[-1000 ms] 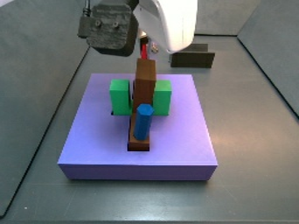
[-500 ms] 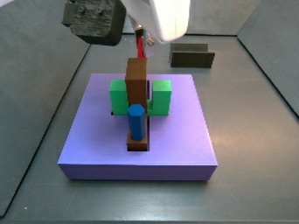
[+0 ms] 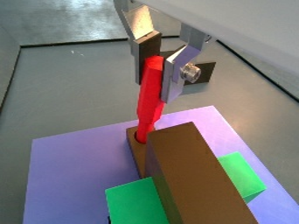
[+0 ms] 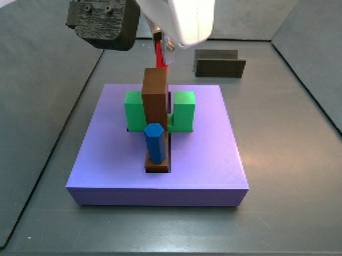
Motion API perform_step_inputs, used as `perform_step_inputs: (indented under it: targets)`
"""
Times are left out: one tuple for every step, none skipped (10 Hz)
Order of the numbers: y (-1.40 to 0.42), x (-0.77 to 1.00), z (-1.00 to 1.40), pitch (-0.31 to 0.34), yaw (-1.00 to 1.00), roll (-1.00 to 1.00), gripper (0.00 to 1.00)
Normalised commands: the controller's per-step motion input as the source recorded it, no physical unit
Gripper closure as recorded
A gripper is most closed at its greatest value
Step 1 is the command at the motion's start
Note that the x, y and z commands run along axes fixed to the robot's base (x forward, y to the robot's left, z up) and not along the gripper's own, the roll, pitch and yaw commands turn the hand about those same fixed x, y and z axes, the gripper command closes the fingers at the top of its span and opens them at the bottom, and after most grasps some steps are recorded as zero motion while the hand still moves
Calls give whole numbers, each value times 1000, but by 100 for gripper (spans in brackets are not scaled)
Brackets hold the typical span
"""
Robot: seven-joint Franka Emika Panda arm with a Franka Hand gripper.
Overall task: Pick up the red object. Move up. Move to above the board. Insert the red object.
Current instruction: Insert the red object.
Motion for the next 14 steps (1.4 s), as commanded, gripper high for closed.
perform_step_inputs:
  targets:
    - [0,-3,-326,-109,0,0,100]
    - [-6,-77,-671,-219,0,44,100]
    - [-86,-169,-817,-230,-6,54,100]
    - [-123,-191,-834,-227,-11,36,100]
    - [-149,-203,-843,-224,-20,21,100]
    - [-60,-209,-831,-230,-54,0,100]
    - [0,-151,-846,-214,-106,-21,100]
    - [29,-111,-857,-191,-131,-37,100]
    - [126,0,-817,-139,-160,-74,100]
    - [149,200,-726,-50,-131,-70,100]
    - [191,257,-731,0,-163,-53,100]
    - [206,254,-714,0,-157,-39,100]
    - [137,149,-529,0,-154,-6,100]
    - [69,0,-29,-26,-86,-51,100]
